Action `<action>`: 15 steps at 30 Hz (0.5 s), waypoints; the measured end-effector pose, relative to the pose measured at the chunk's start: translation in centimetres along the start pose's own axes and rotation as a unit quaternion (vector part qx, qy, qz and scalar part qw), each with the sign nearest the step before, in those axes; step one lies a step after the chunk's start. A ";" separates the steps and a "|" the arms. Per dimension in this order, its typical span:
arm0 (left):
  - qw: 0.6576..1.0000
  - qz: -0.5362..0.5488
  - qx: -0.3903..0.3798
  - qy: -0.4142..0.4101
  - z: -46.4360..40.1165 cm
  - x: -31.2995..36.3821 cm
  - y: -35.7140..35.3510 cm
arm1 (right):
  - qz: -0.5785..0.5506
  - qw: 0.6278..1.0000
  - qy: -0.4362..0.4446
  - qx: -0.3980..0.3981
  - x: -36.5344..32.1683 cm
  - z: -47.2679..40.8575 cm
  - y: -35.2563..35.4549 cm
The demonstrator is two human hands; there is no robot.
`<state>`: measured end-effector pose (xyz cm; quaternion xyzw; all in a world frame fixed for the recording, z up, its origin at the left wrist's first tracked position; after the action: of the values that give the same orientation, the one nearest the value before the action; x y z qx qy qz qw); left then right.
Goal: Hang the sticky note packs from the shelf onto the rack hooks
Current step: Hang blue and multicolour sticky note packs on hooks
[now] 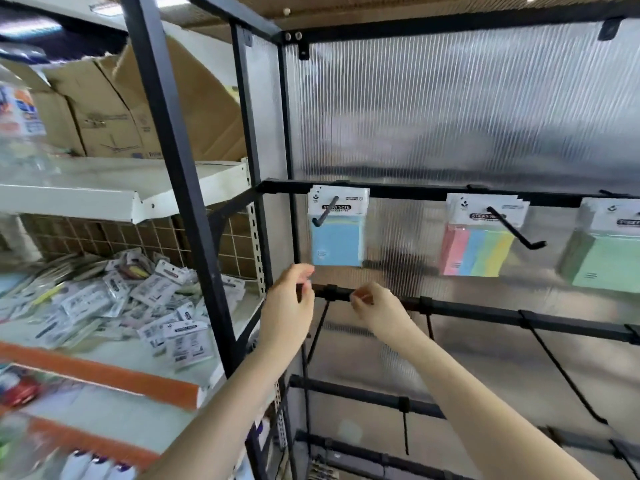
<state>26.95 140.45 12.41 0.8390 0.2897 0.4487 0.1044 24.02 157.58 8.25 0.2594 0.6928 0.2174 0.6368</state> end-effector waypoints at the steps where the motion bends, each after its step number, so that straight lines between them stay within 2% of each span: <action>1: 1.000 -0.007 -0.012 -0.006 0.8 0.3 0.4 | 0.008 1.000 0.022 0.005 -0.4 0.5 -0.1; 6: 0.996 -0.069 -0.047 -0.023 4.3 1.0 3.5 | 0.011 0.993 0.117 0.016 -4.2 3.2 -1.5; 11: 0.984 -0.167 -0.055 -0.009 6.7 0.5 7.8 | -0.001 0.979 0.203 -0.022 -8.6 6.0 -4.9; 15: 0.977 -0.206 -0.053 0.017 7.7 -1.1 11.9 | 0.004 0.971 0.228 -0.066 -11.3 7.8 -8.3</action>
<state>37.36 130.84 12.39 0.7468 0.4341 0.4465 0.2335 31.67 143.81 10.96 0.1632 0.8029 0.3190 0.4765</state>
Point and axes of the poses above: each hand's wrist, its own z-axis away from the middle knuckle, its own y-axis out of the back of the hand, x = y × z, the point moved 6 cm from there along -z, towards the middle knuckle, and after that the axes turned 3 degrees about z, right-handed, at the moved point
